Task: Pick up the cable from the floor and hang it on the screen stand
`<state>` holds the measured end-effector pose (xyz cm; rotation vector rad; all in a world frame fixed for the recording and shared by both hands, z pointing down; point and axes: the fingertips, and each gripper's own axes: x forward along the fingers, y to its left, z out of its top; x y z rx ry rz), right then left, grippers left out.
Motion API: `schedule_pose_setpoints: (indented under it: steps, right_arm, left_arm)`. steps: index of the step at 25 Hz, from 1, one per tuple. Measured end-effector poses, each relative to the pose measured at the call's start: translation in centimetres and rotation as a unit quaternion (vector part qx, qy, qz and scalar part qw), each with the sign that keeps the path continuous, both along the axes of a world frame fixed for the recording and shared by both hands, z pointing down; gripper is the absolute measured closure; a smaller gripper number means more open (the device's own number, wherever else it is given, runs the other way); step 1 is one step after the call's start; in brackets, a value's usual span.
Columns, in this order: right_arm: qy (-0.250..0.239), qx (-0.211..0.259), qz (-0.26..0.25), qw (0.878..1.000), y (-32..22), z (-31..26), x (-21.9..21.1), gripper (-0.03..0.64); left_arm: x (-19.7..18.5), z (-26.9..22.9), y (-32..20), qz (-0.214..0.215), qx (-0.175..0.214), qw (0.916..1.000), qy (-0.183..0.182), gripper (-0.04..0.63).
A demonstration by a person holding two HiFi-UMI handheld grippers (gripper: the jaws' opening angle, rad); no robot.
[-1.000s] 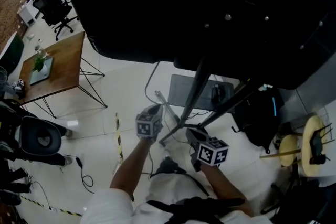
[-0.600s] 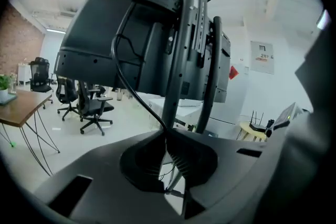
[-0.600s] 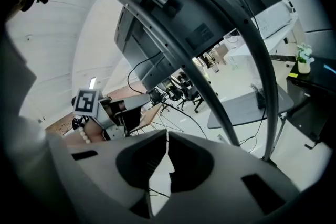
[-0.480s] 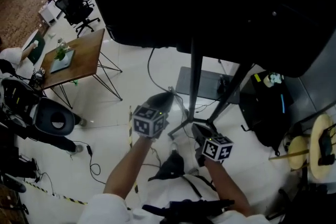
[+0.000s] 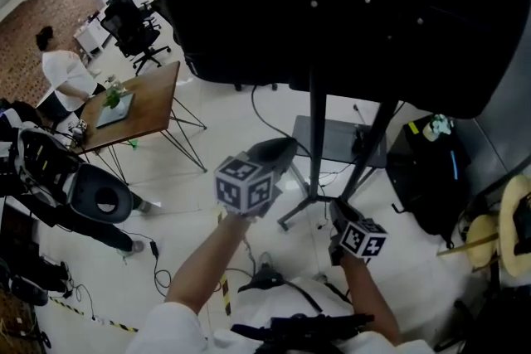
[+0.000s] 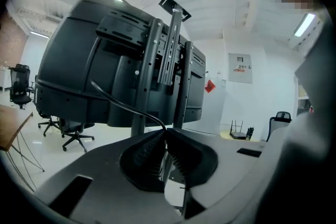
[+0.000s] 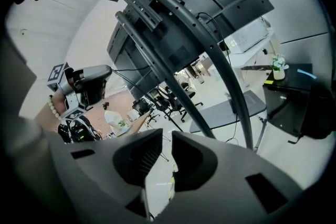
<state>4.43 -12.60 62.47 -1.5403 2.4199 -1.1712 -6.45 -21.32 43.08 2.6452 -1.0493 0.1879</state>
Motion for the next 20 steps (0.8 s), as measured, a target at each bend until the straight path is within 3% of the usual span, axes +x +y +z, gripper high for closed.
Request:
schedule_pose_setpoints:
  steps: [5, 12, 18, 20]
  right_arm:
    - [0.017, -0.005, 0.034, 0.999, -1.8, 0.4, 0.8, 0.466]
    - [0.039, -0.003, 0.028, 0.999, -3.1, 0.6, -2.7, 0.436]
    - [0.056, 0.005, 0.013, 0.998, -4.7, -0.2, -6.4, 0.426]
    - [0.069, 0.012, 0.018, 0.997, -5.3, -0.8, -6.9, 0.396]
  left_arm:
    - [-0.3, -4.4, -0.8, 0.039, 0.029, 0.9986, 0.019, 0.583]
    - [-1.0, -9.0, -1.7, 0.093, 0.052, 0.9940, 0.026, 0.583]
    - [-2.7, -13.3, -2.6, 0.124, 0.040, 0.9878, 0.086, 0.583]
    - [-3.1, -15.0, -2.6, 0.136, 0.042, 0.9844, 0.103, 0.581]
